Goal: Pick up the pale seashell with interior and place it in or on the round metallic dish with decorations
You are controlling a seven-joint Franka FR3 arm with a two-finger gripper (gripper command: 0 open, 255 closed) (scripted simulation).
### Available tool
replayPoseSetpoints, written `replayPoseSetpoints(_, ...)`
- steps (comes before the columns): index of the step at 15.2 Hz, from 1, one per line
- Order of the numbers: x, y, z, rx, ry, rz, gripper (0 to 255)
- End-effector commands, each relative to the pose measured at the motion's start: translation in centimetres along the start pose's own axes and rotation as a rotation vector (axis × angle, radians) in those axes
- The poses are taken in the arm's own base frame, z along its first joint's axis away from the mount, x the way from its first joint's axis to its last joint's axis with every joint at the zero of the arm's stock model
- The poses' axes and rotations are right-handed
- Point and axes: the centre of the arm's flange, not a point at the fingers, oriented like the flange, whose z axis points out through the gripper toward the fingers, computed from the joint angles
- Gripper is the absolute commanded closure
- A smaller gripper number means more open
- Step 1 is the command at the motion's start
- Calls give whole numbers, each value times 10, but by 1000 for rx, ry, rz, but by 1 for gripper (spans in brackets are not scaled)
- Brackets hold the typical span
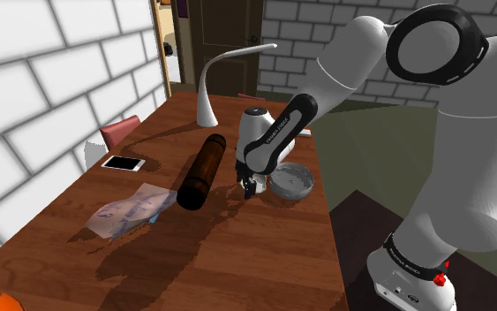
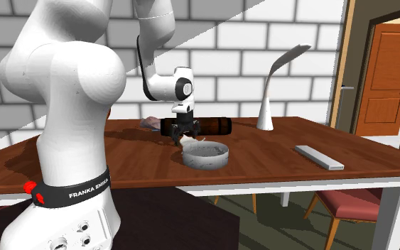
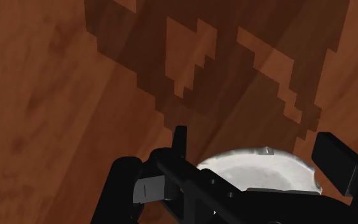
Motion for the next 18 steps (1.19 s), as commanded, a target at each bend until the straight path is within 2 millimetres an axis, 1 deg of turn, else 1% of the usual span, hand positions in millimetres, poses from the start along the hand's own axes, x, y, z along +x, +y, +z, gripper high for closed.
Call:
replayPoseSetpoints(1,0,0,0,0,0,0,0)
replayPoseSetpoints(2,0,0,0,0,0,0,255)
replayPoseSetpoints(11,0,0,0,0,0,0,255)
replayPoseSetpoints(18,-2,-2,-37,0,0,0,255)
